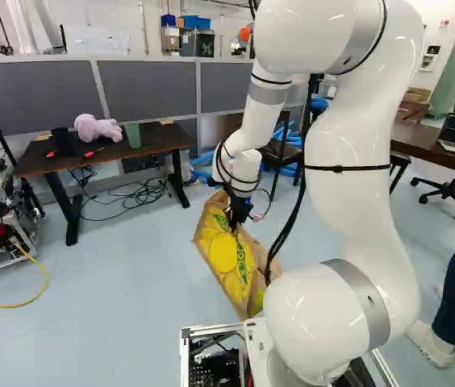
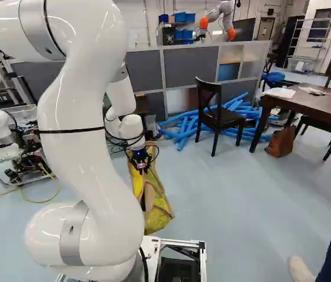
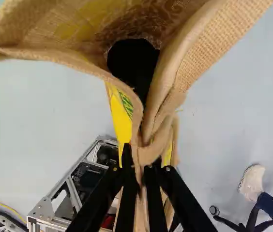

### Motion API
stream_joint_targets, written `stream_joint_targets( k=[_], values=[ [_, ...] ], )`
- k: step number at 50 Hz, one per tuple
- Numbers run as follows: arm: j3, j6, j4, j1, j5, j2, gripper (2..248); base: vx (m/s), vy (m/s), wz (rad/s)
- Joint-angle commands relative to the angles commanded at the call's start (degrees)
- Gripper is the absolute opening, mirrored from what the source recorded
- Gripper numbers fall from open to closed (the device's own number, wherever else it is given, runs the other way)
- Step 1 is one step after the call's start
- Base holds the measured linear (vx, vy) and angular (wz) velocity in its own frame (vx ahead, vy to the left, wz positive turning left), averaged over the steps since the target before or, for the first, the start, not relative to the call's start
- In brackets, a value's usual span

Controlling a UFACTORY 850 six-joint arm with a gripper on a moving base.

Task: Pick up the bag on the ground and place it on the table

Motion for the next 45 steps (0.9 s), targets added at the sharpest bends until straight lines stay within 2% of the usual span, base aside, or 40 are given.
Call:
stream_joint_targets(
  k=[20,45],
  values=[
    [1.1,0.0,1.4,-1.2,-3.6,4.7,24,0.000,0.000,0.000],
    [1.6,0.0,3.1,-4.1,-8.2,10.2,24,0.000,0.000,0.000]
  ],
)
